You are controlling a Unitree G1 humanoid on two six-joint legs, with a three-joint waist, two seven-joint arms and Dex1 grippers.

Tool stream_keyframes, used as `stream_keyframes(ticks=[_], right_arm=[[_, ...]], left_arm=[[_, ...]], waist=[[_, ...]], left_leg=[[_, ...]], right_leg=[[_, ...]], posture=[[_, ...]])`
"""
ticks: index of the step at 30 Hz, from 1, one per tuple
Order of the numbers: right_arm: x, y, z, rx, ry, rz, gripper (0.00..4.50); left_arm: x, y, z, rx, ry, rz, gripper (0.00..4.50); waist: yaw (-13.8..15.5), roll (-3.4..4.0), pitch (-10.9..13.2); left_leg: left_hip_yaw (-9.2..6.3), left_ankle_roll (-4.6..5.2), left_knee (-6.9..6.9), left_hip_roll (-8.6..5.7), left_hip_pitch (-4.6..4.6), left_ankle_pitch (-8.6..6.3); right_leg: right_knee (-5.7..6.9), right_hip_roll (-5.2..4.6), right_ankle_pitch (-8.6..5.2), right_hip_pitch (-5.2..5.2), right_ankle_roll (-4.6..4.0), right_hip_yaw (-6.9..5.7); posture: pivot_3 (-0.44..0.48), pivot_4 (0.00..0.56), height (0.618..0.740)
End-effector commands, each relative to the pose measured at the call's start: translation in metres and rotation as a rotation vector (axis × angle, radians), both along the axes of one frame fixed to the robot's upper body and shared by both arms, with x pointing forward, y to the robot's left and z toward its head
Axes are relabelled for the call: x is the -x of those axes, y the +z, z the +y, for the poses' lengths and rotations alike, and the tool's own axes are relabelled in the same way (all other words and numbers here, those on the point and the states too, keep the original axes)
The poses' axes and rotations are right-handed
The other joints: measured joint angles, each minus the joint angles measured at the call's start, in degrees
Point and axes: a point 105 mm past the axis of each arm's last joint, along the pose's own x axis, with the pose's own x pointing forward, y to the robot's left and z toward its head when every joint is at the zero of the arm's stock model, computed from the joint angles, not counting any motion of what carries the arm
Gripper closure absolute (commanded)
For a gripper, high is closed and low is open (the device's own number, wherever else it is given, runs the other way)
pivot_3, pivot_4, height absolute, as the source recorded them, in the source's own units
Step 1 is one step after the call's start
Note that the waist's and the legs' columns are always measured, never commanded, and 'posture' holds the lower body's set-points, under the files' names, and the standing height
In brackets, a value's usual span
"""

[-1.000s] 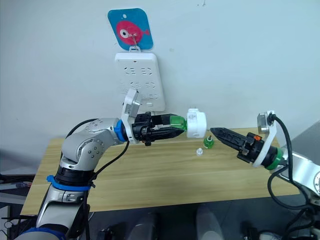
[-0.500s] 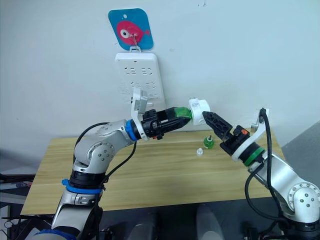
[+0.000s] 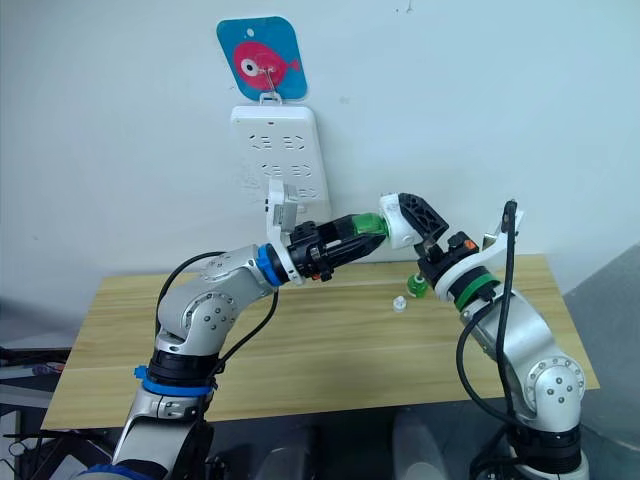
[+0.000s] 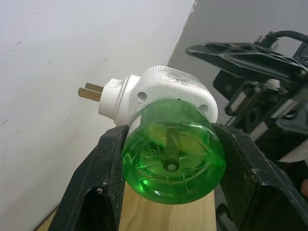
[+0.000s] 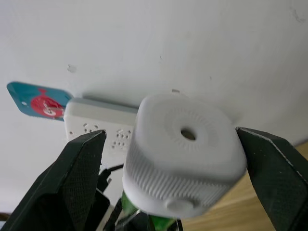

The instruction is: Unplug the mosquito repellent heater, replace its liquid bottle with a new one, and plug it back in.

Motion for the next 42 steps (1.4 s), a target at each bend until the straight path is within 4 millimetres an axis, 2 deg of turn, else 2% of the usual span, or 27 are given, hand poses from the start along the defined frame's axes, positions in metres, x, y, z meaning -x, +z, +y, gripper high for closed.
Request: stream_keyframes(ticks=[1,14,18,20,29,31,36,38,42], right_arm=[[0.002,0.011,0.006,-0.033,-0.005,-0.042,0.0],[-0.002,0.013,0.01,-0.098,-0.036,-0.037,0.0],[-0.003,0.014,0.009,-0.108,-0.035,-0.04,0.79],[-0.003,0.016,0.01,-0.12,-0.03,-0.046,1.43],[-0.002,0.019,0.012,-0.145,-0.012,-0.057,1.47],[-0.001,0.019,0.011,-0.154,-0.013,-0.057,1.47],[-0.001,0.02,0.01,-0.156,-0.018,-0.06,1.48],[-0.001,0.02,0.007,-0.155,-0.028,-0.061,1.48],[-0.003,0.02,-0.007,-0.096,-0.063,-0.089,1.48]], left_arm=[[0.004,0.013,-0.001,0.036,0.011,-0.056,2.2],[0.002,0.015,-0.004,0.069,0.054,-0.063,2.2],[0.003,0.015,-0.004,0.071,0.053,-0.062,2.2],[0.004,0.014,-0.005,0.073,0.052,-0.058,2.2],[0.006,0.013,-0.006,0.062,0.042,-0.076,2.2],[-0.001,0.012,-0.002,0.06,0.082,-0.06,1.49],[-0.001,0.007,0.002,0.014,0.092,-0.093,0.06],[0.001,0.001,0.008,-0.026,0.079,-0.09,0.0],[0.012,-0.019,0.036,-0.163,0.043,-0.044,0.0]], waist=[[-0.02,0.01,0.0],[-0.03,0.03,-0.02],[-0.03,0.03,-0.02],[-0.05,0.04,-0.03],[-0.05,0.05,-0.04],[-0.05,0.06,-0.04],[-0.18,0.08,-0.06],[-0.22,0.09,-0.07],[-1.02,0.16,-0.1]], left_leg=[[0.0,0.0,0.0,0.0,0.0,0.0],[0.01,0.0,0.0,-0.01,0.01,0.0],[0.01,0.0,0.0,0.0,0.01,0.0],[0.02,0.0,0.0,-0.01,0.01,0.0],[0.01,0.0,0.0,0.0,0.01,0.0],[0.01,0.0,0.0,-0.01,0.01,0.0],[0.01,0.0,0.0,0.0,0.02,0.0],[0.01,0.0,0.0,-0.01,0.02,0.0],[0.01,0.0,-0.05,0.01,0.04,0.0]], right_leg=[[0.01,0.0,0.0,0.0,0.0,0.0],[0.05,0.0,0.0,-0.02,0.0,0.01],[0.05,0.0,0.0,-0.02,0.0,0.01],[0.06,0.0,0.0,-0.03,0.0,0.01],[0.06,0.0,0.0,-0.03,0.0,0.01],[0.06,0.0,0.0,-0.03,0.0,0.01],[0.07,0.0,0.0,-0.03,0.0,0.01],[0.07,0.0,0.0,-0.03,0.0,0.01],[0.09,0.01,0.0,-0.05,0.0,0.02]], posture=[[-0.136,0.194,0.74],[-0.131,0.193,0.74],[-0.127,0.192,0.74],[-0.127,0.192,0.74],[-0.125,0.187,0.74],[-0.125,0.187,0.74],[-0.126,0.187,0.74],[-0.128,0.185,0.74],[-0.131,0.186,0.74]])
